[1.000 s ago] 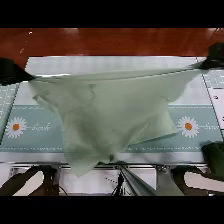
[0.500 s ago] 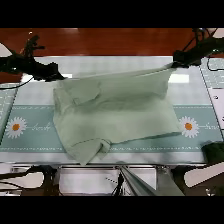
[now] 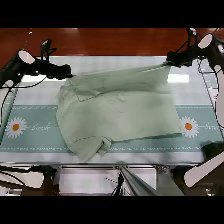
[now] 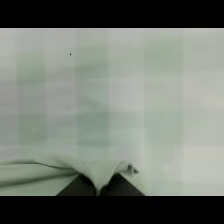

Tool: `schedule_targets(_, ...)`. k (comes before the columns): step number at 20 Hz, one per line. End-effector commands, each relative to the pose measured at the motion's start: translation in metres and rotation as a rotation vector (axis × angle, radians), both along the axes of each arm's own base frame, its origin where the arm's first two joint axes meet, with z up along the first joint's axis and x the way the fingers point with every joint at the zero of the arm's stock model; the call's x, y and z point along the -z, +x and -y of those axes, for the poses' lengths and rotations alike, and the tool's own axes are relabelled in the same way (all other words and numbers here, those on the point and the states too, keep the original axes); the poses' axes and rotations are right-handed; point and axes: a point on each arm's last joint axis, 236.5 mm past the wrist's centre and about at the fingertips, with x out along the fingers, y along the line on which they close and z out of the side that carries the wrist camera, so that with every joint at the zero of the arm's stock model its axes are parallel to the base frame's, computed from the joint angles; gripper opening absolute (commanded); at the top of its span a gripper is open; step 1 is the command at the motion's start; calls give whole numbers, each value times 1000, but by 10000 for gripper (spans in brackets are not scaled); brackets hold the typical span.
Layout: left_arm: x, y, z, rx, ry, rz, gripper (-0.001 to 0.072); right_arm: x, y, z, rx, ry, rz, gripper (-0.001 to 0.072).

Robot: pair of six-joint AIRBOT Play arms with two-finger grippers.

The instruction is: Fold the shirts.

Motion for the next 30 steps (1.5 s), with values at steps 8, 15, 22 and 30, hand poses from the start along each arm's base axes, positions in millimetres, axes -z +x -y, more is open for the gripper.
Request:
schedule_targets(8, 2, -122, 1, 214, -98, -523, 17, 10, -117, 9, -149, 54, -451, 24)
schedule_targets(15, 21, -144, 26, 230, -103, -604, 20, 22, -128, -1, -168, 69, -523, 25)
schedule_targets(22, -1, -171, -1, 206, -139, -717, 415, 4, -165, 26, -171, 52, -636, 318)
schedule_targets(30, -15, -250, -17, 125, -130, -625, 618, -73, -198, 114, 73, 73, -498, 500)
